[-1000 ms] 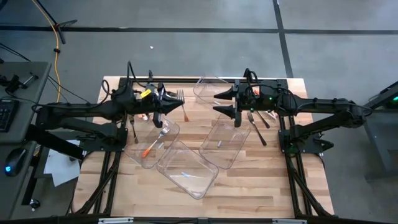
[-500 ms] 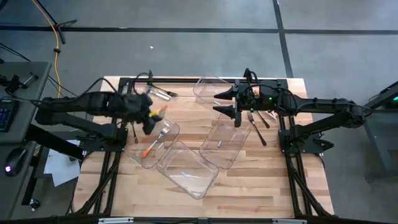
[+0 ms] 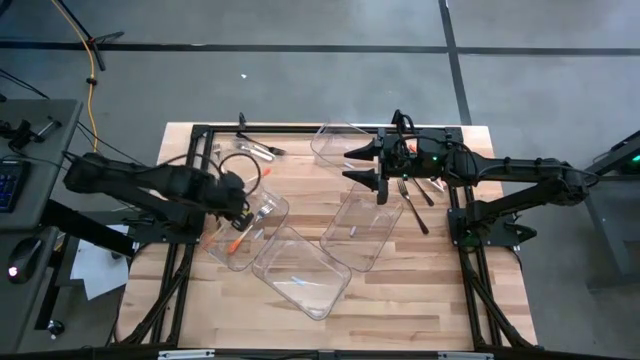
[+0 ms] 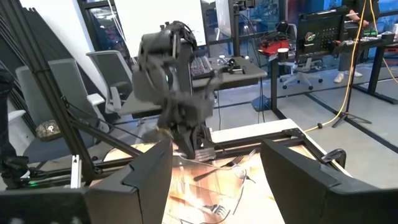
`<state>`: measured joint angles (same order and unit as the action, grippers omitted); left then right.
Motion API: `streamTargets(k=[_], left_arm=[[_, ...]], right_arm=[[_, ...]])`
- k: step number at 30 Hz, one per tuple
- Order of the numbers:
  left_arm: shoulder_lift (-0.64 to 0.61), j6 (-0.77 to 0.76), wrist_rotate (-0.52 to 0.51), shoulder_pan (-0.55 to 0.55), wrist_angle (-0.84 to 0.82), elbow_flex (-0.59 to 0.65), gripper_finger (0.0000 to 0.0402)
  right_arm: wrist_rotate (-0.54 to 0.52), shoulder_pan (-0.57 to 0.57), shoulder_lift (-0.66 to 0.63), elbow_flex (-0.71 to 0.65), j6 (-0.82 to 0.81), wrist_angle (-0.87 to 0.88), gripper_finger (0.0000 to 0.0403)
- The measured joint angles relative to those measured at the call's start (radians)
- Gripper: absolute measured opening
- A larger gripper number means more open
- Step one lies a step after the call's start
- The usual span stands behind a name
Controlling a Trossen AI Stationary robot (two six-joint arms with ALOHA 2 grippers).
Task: Sort silverware by color (type)
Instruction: Put the orange fork into the middle left transparent bin
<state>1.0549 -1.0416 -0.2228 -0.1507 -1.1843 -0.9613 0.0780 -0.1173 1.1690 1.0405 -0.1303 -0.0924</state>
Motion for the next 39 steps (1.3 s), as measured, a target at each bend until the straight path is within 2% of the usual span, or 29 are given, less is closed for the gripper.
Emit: streamTargets(k=[6,13,20,28,39], left_arm=[[0.042,-0.005,0.010,0.002,0.096,0.080,0.0000],[0.058,0.013,0.003,0.023,0.188,0.085,0.0000],[0.046,0.052,0.000,0.072,0.188,0.085,0.0000],[0.133,0.139,0.023,0.147,0.247,0.085,0.0000],[0.300,0.186,0.067,0.152,0.283,0.085,0.0000]], right_arm=[[0.000,0.000,0.000,0.000,0.000,0.001,0.0229],[0.000,0.000,0.000,0.000,0.000,0.001,0.0229],[-0.001,0.000,0.000,0.000,0.000,0.006,0.0229],[-0.001,-0.001,0.000,0.000,0.000,0.006,0.0229],[-0.001,-0.001,0.001,0.000,0.001,0.031,0.0229]])
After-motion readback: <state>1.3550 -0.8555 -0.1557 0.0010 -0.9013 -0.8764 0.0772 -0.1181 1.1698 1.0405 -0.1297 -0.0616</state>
